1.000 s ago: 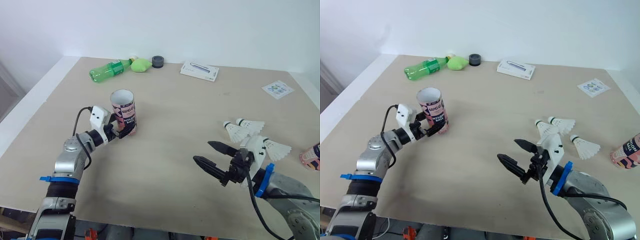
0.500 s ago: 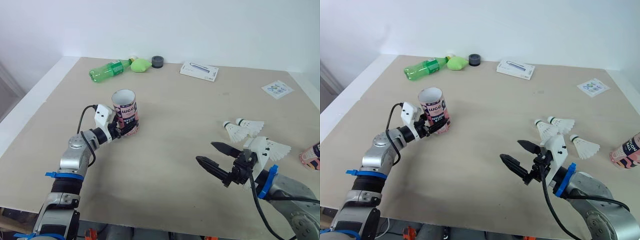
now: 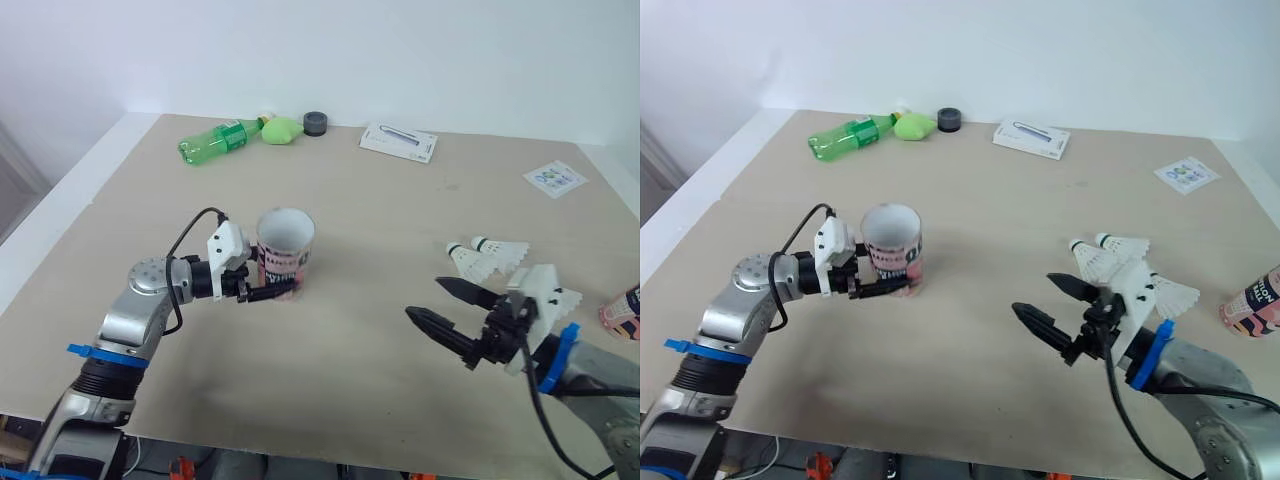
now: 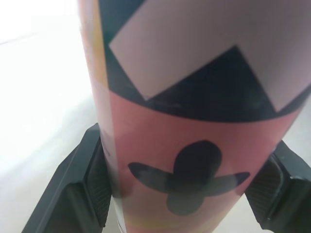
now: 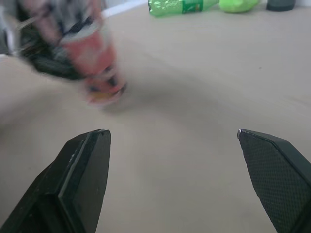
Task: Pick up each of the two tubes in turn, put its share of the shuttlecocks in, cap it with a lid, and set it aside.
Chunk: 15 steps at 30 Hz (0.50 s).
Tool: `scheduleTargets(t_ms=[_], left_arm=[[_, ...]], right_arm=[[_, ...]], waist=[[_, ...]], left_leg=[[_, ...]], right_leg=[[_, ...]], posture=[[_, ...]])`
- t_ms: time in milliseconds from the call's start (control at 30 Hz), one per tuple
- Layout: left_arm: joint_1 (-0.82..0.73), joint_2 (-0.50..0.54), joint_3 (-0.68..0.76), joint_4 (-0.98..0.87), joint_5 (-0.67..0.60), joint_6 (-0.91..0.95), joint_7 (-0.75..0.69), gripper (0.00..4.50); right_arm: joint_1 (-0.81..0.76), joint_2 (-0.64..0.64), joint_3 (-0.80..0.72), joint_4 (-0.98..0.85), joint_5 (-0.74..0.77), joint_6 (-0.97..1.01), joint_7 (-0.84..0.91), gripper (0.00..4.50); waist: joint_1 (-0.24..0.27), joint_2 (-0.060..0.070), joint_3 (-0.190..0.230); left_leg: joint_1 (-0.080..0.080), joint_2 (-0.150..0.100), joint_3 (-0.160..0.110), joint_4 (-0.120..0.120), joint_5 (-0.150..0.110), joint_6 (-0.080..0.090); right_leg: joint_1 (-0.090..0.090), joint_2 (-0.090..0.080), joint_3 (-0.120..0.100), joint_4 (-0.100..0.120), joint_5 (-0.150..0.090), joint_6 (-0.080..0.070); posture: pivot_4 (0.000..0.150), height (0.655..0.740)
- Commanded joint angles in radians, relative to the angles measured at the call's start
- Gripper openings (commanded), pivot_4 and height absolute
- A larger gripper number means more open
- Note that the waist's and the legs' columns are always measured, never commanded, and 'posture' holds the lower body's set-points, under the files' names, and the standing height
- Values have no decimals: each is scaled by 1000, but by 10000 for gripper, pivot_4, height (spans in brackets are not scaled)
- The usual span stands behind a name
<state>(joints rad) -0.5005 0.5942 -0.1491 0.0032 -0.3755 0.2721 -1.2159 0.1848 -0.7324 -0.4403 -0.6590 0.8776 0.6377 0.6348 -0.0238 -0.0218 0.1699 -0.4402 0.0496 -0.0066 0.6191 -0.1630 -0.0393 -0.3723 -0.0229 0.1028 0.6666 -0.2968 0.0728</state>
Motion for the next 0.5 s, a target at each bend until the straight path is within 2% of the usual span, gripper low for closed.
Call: scheduleTargets(t_ms=[33, 200, 300, 500], left_arm=[[-69, 60, -49, -55, -17, 54, -131, 30676], [-169, 103, -134, -40, -3, 130, -265, 30676], [-205, 97, -193, 4, 62, 77, -308, 30676], [-242, 33, -259, 86, 147, 16, -302, 30676]], right_arm=[[22, -36, -114, 13, 46, 4, 35, 45000], [94, -105, -202, 57, -58, -8, 67, 45000], [132, -124, -217, 65, -99, 7, 62, 45000], [222, 12, -238, 84, -120, -16, 5, 45000]], waist=[[1, 0, 0], [1, 0, 0], [1, 0, 0], [1, 1, 0]], left_leg=[[0, 0, 0, 0, 0, 0], [0, 0, 0, 0, 0, 0], [0, 0, 0, 0, 0, 0], [-1, 0, -2, 0, 0, 0]], right_leg=[[0, 0, 0, 0, 0, 0], [0, 0, 0, 0, -1, 1], [0, 0, -1, 0, -1, 0], [0, 0, -2, 0, -2, 0]], posture=[[1500, 7294], [1500, 7294], [1500, 7294], [1500, 7294]])
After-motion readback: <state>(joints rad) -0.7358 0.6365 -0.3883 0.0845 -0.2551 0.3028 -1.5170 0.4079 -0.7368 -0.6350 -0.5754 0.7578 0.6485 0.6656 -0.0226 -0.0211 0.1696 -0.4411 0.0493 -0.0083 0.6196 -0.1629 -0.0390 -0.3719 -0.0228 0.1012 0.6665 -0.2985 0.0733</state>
